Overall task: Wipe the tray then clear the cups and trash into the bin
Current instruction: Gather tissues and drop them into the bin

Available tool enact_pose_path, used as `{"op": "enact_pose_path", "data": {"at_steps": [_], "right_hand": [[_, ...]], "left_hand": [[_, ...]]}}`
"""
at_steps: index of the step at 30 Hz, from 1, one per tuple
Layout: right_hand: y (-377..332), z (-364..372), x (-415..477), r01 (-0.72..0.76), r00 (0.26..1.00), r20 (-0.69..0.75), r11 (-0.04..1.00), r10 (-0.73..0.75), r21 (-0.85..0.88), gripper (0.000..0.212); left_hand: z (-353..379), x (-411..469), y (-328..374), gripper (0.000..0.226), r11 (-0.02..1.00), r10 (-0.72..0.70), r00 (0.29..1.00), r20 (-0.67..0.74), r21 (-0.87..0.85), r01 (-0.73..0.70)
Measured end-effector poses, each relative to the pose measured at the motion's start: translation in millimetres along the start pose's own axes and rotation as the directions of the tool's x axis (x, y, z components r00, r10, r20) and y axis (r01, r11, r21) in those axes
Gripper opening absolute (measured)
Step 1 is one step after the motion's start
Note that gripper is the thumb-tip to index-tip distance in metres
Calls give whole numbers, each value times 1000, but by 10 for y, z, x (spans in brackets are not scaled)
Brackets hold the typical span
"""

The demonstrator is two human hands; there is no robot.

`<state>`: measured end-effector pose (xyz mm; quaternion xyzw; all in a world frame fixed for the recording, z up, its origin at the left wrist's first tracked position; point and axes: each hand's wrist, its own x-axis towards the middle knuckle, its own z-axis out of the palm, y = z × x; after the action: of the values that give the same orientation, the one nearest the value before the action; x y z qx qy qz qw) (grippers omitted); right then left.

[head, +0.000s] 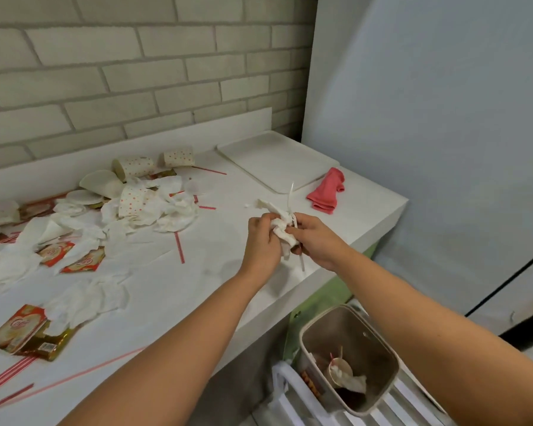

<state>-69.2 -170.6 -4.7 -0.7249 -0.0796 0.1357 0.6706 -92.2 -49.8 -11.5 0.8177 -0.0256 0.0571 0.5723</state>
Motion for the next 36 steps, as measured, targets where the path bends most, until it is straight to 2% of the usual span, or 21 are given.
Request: {"op": "enact_pose_path", "data": {"at_steps": [5,7,9,11,14,17,21,24,28,31,36], "right_hand": [[269,-531,-296,-77,992,-96,997,79,28,20],[412,-738,-451,-115,987,-109,993,118,28,23],[553,-868,-594,-149,982,-112,988,151,30,23],[724,-977,-728,-190,971,-135,980,195,53,23],[1011,-1099,-885,-265,945,-183,962,272,63,24],[1312,-1206,-974,-357,898,-287,934,333,-33,22],[1656,-1331,-1003,-464,815,-453,875,362,-137,18],[1777,-1320,-1001,-499,793,-490,847,361,-182,21],[1908,-1213,-987,-605,758,-467,758,455,-245,18],[2007,-1129,-966,-701,712,-361,635,602,-326,16],[1969,-976,-919,-693,676,-188,528,713,-490,33]], "left_hand": [[536,-98,14,33,999,27,965,263,11,-31],[756,-172,3,38,1000,-26,927,375,18,21],[913,-267,-32,42,994,-83,881,465,101,40],[1069,-359,-64,44,980,-93,856,509,198,-12],[1270,-444,-166,45,968,-133,838,529,251,-5],[1349,-482,-316,48,952,-214,811,545,304,47],[1371,-472,-525,55,927,-311,810,498,348,142],[1388,-459,-619,56,910,-348,811,471,377,171],[1387,-450,-662,55,901,-363,817,449,392,185],[1353,-429,-682,55,896,-360,823,439,410,173],[1286,-407,-679,53,896,-353,833,426,411,169]]}}
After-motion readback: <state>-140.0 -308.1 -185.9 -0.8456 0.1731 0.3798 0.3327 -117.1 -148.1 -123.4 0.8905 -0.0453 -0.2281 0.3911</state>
